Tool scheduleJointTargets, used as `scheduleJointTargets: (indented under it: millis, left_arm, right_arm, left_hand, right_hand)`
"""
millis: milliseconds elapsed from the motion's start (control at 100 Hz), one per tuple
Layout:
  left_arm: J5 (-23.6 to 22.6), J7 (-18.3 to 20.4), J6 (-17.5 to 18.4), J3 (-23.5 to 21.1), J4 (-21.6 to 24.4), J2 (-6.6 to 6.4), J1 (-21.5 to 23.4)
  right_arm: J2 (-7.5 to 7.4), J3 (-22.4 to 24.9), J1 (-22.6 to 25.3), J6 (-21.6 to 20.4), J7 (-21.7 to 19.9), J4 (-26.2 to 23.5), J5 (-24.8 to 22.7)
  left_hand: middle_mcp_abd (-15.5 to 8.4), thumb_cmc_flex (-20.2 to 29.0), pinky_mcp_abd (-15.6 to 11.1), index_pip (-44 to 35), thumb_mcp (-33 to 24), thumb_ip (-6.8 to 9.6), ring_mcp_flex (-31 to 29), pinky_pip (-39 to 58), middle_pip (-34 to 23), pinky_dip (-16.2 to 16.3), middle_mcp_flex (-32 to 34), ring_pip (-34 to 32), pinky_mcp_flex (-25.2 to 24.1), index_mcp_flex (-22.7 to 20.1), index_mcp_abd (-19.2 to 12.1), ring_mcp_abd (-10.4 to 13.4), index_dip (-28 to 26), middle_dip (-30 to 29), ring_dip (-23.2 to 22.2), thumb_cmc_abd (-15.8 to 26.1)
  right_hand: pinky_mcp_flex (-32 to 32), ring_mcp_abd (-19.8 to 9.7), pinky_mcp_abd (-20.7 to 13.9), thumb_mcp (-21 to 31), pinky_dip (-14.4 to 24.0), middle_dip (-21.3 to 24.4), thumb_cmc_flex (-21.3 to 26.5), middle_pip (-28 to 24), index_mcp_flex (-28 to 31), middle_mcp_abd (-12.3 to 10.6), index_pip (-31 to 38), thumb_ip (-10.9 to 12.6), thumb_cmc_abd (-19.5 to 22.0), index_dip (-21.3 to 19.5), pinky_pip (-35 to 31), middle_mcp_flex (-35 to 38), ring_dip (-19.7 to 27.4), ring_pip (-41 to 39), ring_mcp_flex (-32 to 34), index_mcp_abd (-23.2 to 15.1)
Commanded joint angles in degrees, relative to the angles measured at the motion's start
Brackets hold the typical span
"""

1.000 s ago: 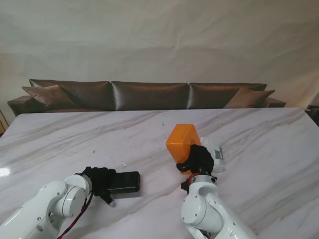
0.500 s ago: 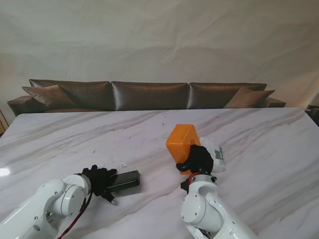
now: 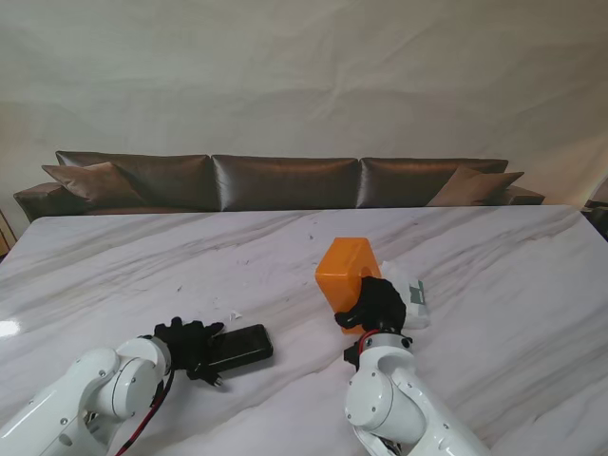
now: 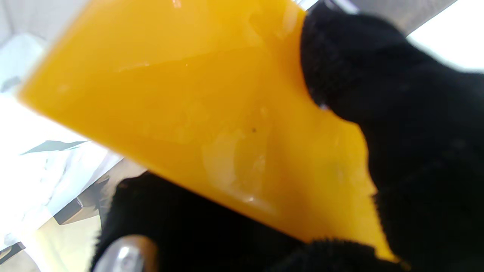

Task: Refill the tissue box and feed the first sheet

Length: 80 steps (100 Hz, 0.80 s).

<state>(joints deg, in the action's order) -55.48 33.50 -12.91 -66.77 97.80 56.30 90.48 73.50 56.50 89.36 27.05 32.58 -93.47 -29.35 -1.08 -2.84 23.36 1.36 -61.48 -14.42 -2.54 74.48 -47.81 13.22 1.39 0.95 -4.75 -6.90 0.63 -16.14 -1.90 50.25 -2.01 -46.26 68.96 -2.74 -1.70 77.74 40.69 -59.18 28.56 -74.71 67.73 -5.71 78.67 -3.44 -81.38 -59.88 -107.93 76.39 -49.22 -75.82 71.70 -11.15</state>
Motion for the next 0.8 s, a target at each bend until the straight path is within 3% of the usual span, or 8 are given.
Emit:
scheduleJointTargets:
  millis: [0,140,180,320,440,620,790]
  left_arm:
    - [0.3,1.9,0.3,0.3,-2.1,0.1,2.7]
    - [0.6,1.8,0.1,-0.4,-1.0,0.17,3.7]
    - [0.7,1.7,0.0,-0.6,-0.9,0.19,3.9]
    - [2.0,-2.0,0.9,-2.1,-1.1,0.68,5.2]
    - [3.1,-6.7,1.3,-3.7,-0.5,1.45,6.1]
    - [7.3,-14.5,3.6,-5.6,0.3,2.82,5.9]
    - [11.7,-16.0,5.6,-5.7,1.8,3.37,3.9]
  right_arm:
    - [0.07,0.0,0.3,0.1,-0.8,-0.4,-0.2]
    - [0.07,-0.1,0.3,0.1,-0.9,-0.3,-0.1]
    - [0.08,-0.1,0.3,0.2,-1.0,-0.3,-0.1]
    - [0.25,-0.4,0.0,0.3,-0.7,-0.2,0.1]
    - [0.57,-0.5,-0.5,0.2,-0.4,-0.2,1.0]
    - [1.35,-0.5,-1.6,-0.9,-0.6,-0.6,5.5]
    - [1.75,-0.6,-2.8,-1.1,-1.2,-1.0,7.9]
  left_hand:
    - [2.3,-3.6,4.8,1.6,-2.5,-2.29,3.4,-63.4,50.0,-1.3,3.6,1.0,-0.9,-0.7,-2.3,-2.1,1.9,-49.5,1.3,-2.8]
    - [2.6,-5.5,5.6,1.9,-2.3,-2.43,3.5,-63.6,50.0,-2.3,3.6,1.0,-0.7,-0.8,-3.5,-2.9,2.8,-49.5,1.3,-1.4]
    - [2.5,-5.8,5.5,1.8,0.8,-2.06,3.5,-63.0,50.0,-3.1,3.6,1.0,-0.6,-0.8,-3.5,-2.6,3.0,-49.5,1.3,1.9]
    - [1.2,-4.1,4.7,1.8,5.9,-1.05,3.3,-60.9,50.0,-4.0,3.7,1.0,-0.4,-0.8,-3.3,-1.1,3.0,-49.5,1.3,5.8]
    - [0.4,-2.4,5.7,1.3,6.5,-0.75,3.4,-56.8,50.0,-2.7,3.8,1.0,-0.4,-0.9,-2.9,-1.3,2.5,-49.4,1.3,5.5]
    - [-0.6,-0.6,5.1,0.2,7.4,-0.5,3.1,-49.9,50.0,-0.2,3.9,1.0,-0.2,-0.9,-2.4,1.0,-0.2,-49.4,1.2,5.3]
    - [-0.4,-0.6,5.3,0.3,7.4,-0.51,3.0,-48.0,50.0,0.5,3.9,0.8,0.0,-0.8,-2.2,1.2,-1.2,-49.4,1.1,5.3]
  right_hand:
    - [1.8,2.3,-11.8,12.2,-0.6,-0.7,6.4,-4.2,0.8,7.1,0.7,6.4,5.1,-0.9,-12.0,6.2,-2.7,-23.1,3.5,4.6]
    - [1.8,2.3,-11.8,12.2,-0.6,-0.6,6.5,-4.2,0.8,7.1,0.8,6.5,5.0,-0.9,-12.0,6.2,-2.7,-23.1,3.5,4.7]
    - [1.8,2.3,-11.8,12.2,-0.6,-0.6,6.4,-4.2,0.8,7.1,0.8,6.4,4.9,-0.9,-12.0,6.2,-2.7,-23.1,3.5,4.8]
    - [1.8,2.3,-11.8,12.2,-0.6,-0.6,6.4,-4.2,0.8,7.1,0.8,6.4,5.0,-0.9,-12.0,6.2,-2.7,-23.1,3.5,4.8]
    - [1.8,2.3,-11.8,12.2,-0.6,-0.6,6.1,-4.2,0.7,7.1,0.8,6.2,5.1,-0.8,-12.0,6.2,-2.7,-23.1,3.5,4.6]
    - [1.7,2.2,-11.8,12.2,-0.8,-0.8,5.7,-3.9,0.5,6.9,0.6,4.8,6.0,-1.0,-12.0,6.2,-2.7,-23.0,3.5,4.0]
    - [1.7,2.2,-11.8,12.2,-1.1,-0.9,5.7,-3.7,0.4,6.9,0.5,4.3,6.2,-1.0,-12.0,6.2,-2.6,-22.8,3.5,3.9]
